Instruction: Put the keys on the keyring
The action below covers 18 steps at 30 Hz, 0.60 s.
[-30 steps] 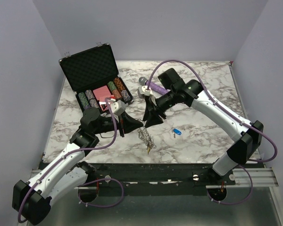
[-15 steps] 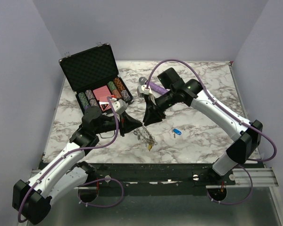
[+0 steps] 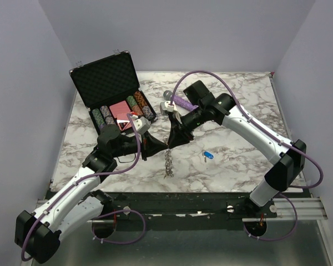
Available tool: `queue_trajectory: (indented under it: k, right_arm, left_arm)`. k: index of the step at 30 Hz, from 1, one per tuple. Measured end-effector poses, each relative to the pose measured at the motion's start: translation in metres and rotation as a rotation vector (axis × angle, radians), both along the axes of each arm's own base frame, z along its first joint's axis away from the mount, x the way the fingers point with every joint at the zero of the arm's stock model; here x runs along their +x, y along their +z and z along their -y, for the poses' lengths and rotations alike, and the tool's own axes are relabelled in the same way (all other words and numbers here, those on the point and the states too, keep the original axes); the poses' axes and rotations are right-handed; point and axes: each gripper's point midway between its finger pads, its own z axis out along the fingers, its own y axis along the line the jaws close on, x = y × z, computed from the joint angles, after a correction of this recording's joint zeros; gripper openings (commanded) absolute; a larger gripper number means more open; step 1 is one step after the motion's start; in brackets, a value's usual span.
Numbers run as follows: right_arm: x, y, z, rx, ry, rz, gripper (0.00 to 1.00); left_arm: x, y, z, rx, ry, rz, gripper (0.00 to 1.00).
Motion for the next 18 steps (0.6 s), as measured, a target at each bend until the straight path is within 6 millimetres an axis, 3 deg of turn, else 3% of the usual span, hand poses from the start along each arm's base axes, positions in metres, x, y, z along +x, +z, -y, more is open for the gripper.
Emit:
queue_trajectory:
  k: [7, 12, 18]
  right_arm:
    - [0.0009, -0.0025, -0.0008, -0.005, 0.000, -0.005, 0.19]
    - [0.0013, -0.0033, -0.0011, -0.006, 0.000, -0.005, 0.00]
    - [0.0016, -0.0044, -0.0013, -0.007, 0.001, -0.006, 0.00]
  left_arm:
    - [-0.0001, -0.0006, 0.0002, 0.000, 0.000, -0.008, 0.00]
    - [-0.0003, -0.0008, 0.0002, 0.000, 0.000, -0.012, 0.00]
    - [-0.0007, -0.0013, 0.0002, 0.000, 0.001, -0.020, 0.00]
